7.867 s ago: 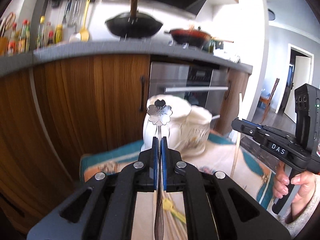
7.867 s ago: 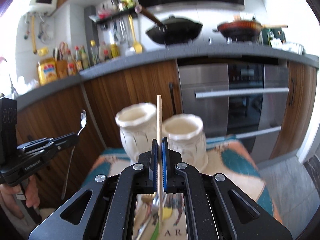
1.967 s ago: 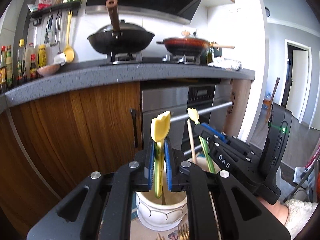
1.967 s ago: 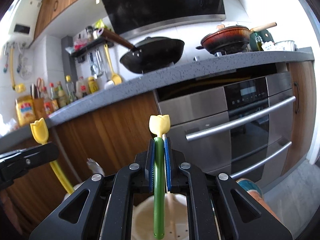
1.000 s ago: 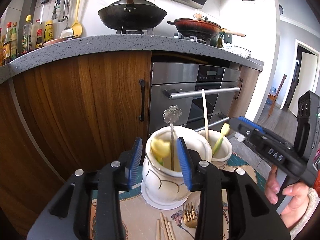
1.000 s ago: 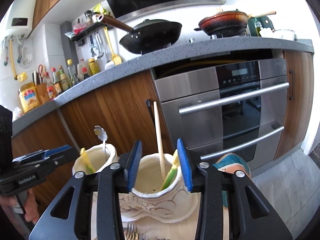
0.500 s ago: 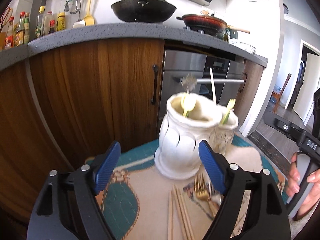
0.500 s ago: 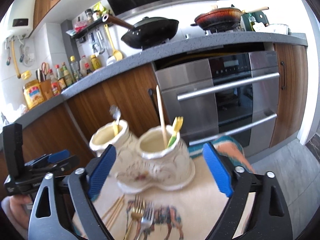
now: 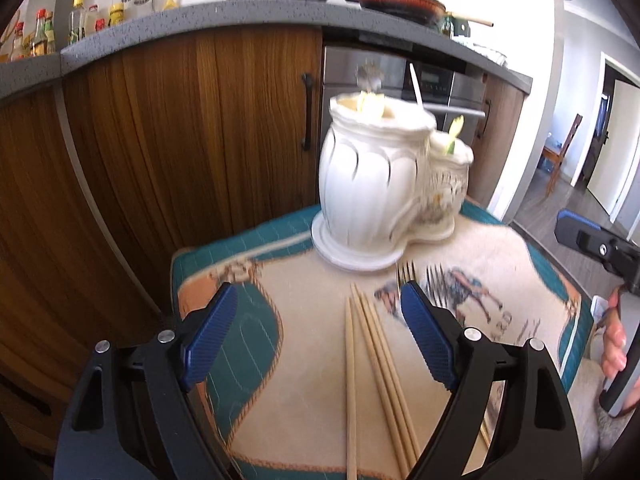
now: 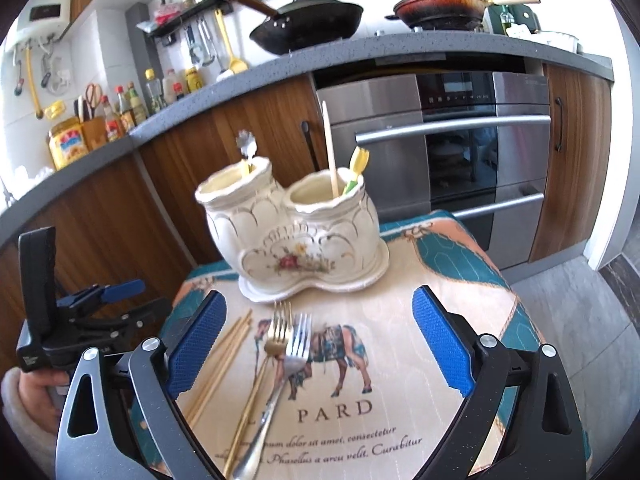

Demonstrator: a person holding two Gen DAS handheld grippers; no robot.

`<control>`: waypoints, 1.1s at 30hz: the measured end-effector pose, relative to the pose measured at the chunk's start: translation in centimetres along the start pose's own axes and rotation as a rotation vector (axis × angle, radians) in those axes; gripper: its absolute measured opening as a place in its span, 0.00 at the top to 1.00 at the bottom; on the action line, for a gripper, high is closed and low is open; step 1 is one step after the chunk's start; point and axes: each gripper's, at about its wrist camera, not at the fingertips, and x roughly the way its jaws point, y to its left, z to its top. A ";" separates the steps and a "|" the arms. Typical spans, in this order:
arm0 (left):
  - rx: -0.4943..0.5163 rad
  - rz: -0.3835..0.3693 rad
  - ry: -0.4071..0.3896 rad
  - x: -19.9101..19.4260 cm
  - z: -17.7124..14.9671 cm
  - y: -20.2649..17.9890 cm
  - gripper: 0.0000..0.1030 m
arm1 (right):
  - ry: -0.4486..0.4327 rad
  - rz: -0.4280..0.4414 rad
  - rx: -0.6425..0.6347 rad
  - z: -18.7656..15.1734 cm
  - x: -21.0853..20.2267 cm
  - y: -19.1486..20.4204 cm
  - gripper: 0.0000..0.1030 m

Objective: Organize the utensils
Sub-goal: 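Release both utensils and withdraw both tools toward the placemat, then grasp a wooden chopstick with the left tool while the right tool grasps the silver fork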

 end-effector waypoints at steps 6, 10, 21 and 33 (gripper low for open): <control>0.025 0.014 0.094 1.9 -2.6 -0.1 0.20 | 0.089 -0.031 -0.014 -1.8 2.2 -0.1 0.09; 0.020 0.010 0.136 2.6 -3.8 0.1 0.20 | 0.169 -0.064 -0.068 -3.3 3.8 0.6 0.09; 0.033 -0.025 0.168 3.1 -5.1 0.3 0.21 | 0.289 -0.079 -0.157 -6.0 6.0 2.1 0.16; 0.092 -0.034 0.203 3.9 -5.5 -0.9 0.65 | 0.351 -0.041 -0.206 -6.7 7.7 4.1 0.63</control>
